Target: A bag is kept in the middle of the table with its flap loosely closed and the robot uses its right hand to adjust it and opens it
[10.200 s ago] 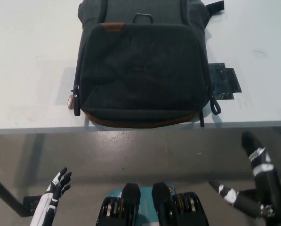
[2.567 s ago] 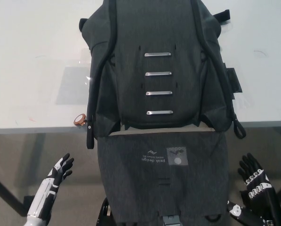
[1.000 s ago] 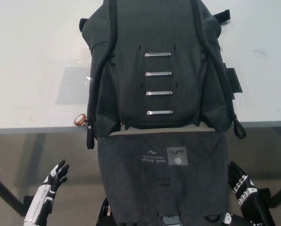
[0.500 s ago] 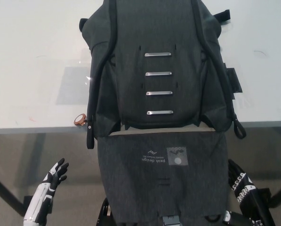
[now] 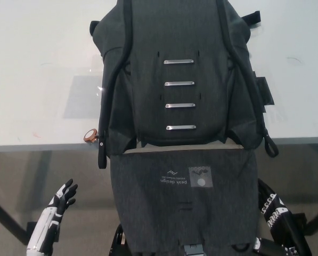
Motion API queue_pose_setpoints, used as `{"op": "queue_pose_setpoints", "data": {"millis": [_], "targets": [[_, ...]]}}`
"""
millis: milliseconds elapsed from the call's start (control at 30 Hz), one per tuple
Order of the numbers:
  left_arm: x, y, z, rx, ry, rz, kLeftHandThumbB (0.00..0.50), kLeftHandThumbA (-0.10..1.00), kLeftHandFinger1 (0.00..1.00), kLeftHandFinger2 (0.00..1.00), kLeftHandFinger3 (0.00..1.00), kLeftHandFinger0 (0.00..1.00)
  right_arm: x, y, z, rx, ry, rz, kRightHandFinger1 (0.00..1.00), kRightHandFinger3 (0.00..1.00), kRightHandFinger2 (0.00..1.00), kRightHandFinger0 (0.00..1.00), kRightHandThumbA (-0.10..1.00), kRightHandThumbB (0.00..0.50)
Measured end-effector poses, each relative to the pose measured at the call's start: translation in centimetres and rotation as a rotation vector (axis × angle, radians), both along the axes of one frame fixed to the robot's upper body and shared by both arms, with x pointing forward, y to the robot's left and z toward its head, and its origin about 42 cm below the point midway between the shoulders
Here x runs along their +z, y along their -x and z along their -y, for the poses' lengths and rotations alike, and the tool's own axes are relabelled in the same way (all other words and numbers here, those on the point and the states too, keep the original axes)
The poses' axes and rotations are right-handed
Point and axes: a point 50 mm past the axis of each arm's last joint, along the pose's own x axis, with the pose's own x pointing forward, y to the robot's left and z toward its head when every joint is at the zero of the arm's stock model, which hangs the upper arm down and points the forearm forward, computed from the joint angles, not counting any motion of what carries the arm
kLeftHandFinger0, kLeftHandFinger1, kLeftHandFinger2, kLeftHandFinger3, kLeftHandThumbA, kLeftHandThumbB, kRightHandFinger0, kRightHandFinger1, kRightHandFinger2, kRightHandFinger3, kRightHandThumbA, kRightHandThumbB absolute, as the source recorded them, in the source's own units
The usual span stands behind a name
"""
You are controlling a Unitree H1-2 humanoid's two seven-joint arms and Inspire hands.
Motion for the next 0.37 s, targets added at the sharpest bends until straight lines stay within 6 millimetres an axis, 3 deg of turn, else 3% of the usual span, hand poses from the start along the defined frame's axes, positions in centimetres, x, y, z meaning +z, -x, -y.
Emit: {"op": "queue_pose_setpoints", "data": {"millis": [200, 367], "targets": [[-0.07, 0.09, 0.04, 0.003, 0.005, -0.002, 0.5, 1.0, 1.0, 1.0, 1.0, 1.0, -0.02, 0.07, 0.1, 0.018, 0.01, -0.001, 1.0, 1.0, 1.0, 1.0, 1.0, 0.386], [-0.18, 0.26, 0.02, 0.005, 0.007, -0.006, 0.5, 1.0, 1.0, 1.0, 1.0, 1.0, -0.13, 0.25, -0.13, 0.043, 0.016, -0.005, 1.0, 1.0, 1.0, 1.0, 1.0, 0.37]]}}
